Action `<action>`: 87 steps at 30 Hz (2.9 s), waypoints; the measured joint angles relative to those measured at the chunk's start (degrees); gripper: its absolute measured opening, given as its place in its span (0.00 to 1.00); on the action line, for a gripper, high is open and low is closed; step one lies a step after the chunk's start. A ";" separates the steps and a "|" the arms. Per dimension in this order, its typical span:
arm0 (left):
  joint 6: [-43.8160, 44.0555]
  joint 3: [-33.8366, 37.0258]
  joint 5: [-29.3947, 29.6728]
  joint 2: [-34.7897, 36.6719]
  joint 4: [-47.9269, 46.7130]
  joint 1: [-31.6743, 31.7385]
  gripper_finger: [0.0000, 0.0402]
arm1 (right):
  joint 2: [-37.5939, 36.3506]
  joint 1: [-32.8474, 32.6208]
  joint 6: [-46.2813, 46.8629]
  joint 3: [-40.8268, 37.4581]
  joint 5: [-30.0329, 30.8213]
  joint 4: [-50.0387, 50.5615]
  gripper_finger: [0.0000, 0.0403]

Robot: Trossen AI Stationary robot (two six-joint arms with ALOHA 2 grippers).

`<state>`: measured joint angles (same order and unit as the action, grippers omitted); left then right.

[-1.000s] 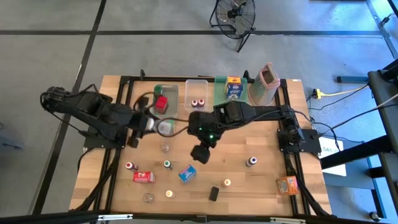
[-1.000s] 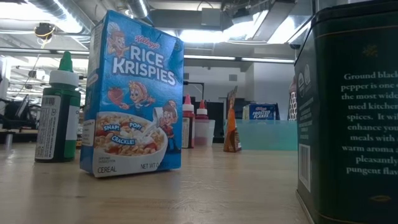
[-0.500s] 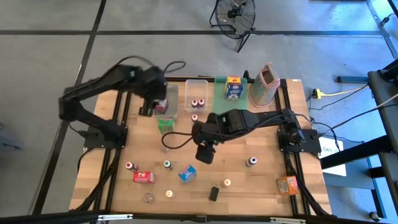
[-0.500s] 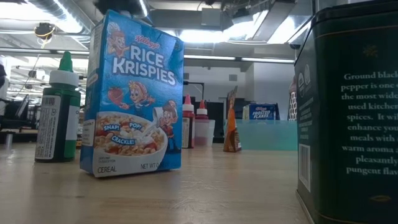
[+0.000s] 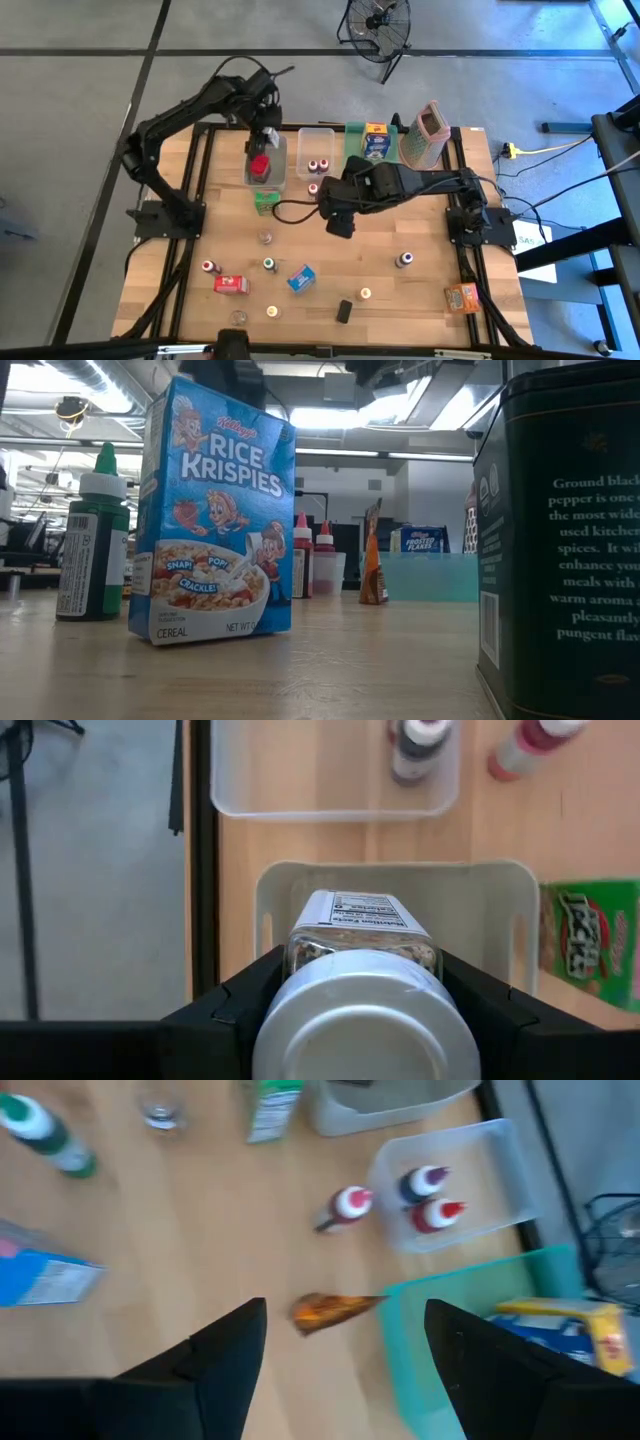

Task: Pick & Place Kitchen Items
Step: Put the white seasoning bottle into the gray bin

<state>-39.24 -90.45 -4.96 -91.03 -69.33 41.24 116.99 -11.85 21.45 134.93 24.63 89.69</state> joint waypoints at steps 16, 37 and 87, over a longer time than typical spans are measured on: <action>-2.74 -0.04 -1.28 -5.71 1.95 5.22 0.50 | -1.74 8.93 -17.84 0.00 4.94 -1.25 0.68; -2.90 1.19 -4.39 -11.46 2.62 7.31 0.50 | -1.81 21.72 -33.61 0.00 -7.31 -3.09 0.68; 1.85 12.39 0.23 -9.75 14.71 7.16 0.64 | -1.77 24.29 -38.23 0.00 -10.52 -7.65 0.68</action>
<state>-37.39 -78.06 -4.73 -100.78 -54.62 48.40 115.22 12.45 -16.78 134.93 14.11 82.04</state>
